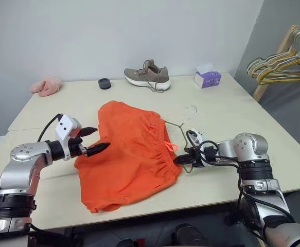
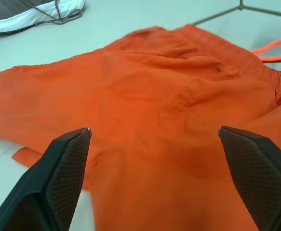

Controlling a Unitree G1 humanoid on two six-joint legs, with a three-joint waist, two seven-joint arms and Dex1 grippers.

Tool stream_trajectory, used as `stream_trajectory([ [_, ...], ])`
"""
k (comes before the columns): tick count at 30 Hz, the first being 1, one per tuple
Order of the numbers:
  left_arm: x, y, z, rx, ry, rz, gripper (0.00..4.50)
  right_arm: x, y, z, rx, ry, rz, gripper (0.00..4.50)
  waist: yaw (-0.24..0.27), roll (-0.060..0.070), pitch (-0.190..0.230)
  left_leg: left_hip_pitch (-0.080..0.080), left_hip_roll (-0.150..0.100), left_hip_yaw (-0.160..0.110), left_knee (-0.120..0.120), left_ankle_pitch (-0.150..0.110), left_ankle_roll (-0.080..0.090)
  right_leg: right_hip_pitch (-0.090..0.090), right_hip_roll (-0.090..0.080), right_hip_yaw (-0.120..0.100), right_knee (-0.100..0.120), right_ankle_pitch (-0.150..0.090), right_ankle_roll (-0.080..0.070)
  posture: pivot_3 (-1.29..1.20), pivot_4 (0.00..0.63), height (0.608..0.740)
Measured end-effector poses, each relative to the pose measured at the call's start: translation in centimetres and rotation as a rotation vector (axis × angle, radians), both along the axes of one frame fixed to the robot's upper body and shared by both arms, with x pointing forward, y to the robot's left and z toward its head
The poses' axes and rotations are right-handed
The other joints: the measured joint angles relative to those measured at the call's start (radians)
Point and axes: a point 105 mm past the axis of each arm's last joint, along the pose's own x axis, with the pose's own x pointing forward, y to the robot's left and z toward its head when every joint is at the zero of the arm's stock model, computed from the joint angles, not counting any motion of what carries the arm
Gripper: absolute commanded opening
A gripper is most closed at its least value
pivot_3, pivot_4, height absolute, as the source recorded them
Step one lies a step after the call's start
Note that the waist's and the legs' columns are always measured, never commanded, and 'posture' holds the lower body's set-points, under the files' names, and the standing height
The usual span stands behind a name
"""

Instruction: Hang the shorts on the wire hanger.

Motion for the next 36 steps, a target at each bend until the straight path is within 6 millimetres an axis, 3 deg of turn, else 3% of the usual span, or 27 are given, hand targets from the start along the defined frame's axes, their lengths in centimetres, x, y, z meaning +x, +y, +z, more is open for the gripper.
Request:
stream_trajectory([
  [5, 0.7, 0.0, 0.8, -0.036, -0.04, 0.041, 4.47, 1.4, 0.9, 2.1, -0.13, -0.363, 0.125, 0.0, -0.001, 0.0, 0.0, 0.0, 0.001, 0.0, 0.0, 0.0, 0.0, 0.0, 0.0, 0.0, 0.0, -0.002, 0.004, -0.23, 0.0, 0.74],
  [10, 1.3, 0.2, 2.1, -0.054, -0.081, 0.065, 4.47, 1.3, 2.0, 2.2, -0.233, -0.582, 0.287, 0.0, -0.002, 0.0, 0.0, 0.0, 0.001, 0.0, 0.0, 0.0, 0.0, -0.001, 0.0, 0.0, 0.0, -0.002, 0.003, -0.23, 0.0, 0.74],
  [15, 1.2, 0.2, 4.5, -0.039, -0.141, 0.037, 4.47, 1.0, 1.5, 1.0, -0.346, -0.691, 0.392, 0.0, -0.001, -0.001, 0.0, 0.0, 0.001, 0.0, 0.0, 0.0, 0.0, 0.0, -0.001, 0.0, -0.001, 0.0, 0.0, -0.23, 0.0, 0.74],
  [23, 0.5, 0.3, 8.1, 0.119, -0.222, -0.078, 4.47, 1.2, 1.0, 1.0, -0.441, -0.823, 0.505, 0.0, -0.001, 0.0, 0.0, 0.001, 0.001, 0.0, 0.0, 0.0, 0.0, 0.0, 0.0, -0.001, 0.0, -0.001, 0.002, -0.23, 0.0, 0.74],
  [27, 1.2, -0.2, 7.2, 0.215, -0.225, -0.123, 4.47, 1.1, 1.5, 1.1, -0.453, -0.882, 0.561, 0.0, -0.001, -0.001, 0.0, 0.0, 0.0, 0.0, 0.0, 0.0, 0.0, 0.0, 0.0, 0.0, 0.0, -0.001, 0.001, -0.23, 0.0, 0.74],
  [36, 1.6, -3.4, 5.3, 0.333, -0.204, -0.334, 4.47, 0.7, 2.2, 1.8, -0.476, -0.982, 0.634, 0.0, -0.004, -0.001, 0.0, 0.0, 0.001, -0.001, 0.0, 0.0, 0.0, 0.0, 0.0, 0.0, 0.0, 0.0, 0.0, -0.26, 0.0, 0.74],
])
